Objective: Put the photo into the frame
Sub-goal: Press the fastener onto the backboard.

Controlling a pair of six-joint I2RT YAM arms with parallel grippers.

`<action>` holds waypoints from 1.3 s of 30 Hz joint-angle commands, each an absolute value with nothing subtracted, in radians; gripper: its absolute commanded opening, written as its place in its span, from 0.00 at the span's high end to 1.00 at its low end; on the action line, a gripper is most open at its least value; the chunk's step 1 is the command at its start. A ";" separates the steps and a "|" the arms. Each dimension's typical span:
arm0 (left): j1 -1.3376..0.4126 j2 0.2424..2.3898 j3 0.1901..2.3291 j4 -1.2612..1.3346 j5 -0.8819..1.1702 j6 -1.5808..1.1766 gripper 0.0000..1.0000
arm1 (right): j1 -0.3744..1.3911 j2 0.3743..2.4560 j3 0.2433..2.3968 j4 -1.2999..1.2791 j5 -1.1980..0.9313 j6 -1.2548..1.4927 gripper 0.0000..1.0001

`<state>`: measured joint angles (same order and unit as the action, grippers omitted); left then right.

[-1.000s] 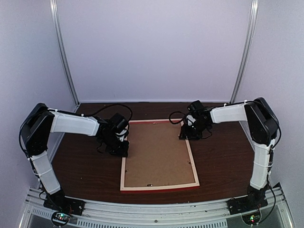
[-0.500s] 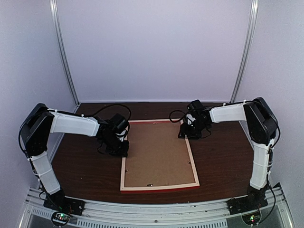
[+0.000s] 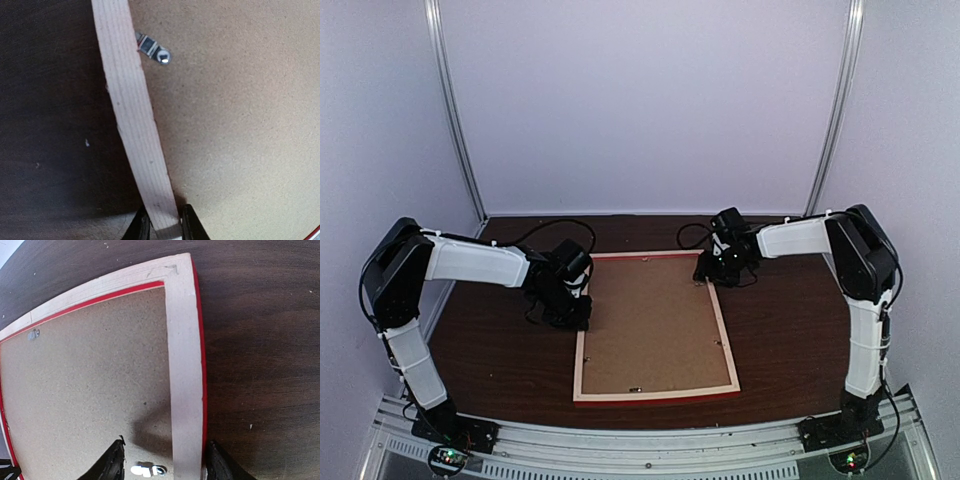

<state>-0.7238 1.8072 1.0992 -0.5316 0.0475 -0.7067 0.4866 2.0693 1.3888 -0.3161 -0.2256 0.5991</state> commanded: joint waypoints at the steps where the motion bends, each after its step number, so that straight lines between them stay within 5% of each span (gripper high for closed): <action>1: -0.757 1.815 1.081 -0.471 0.109 -0.655 0.83 | 0.494 2.126 1.391 -0.318 -0.202 0.618 0.46; 39: -0.758 1.818 1.100 -0.491 0.098 -0.637 0.82 | 0.462 2.108 1.492 -0.678 -0.251 0.187 0.48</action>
<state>-0.7303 1.8072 1.0992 -0.5224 0.0444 -0.6994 0.4786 2.0918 1.4956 -0.5774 -0.2089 0.2523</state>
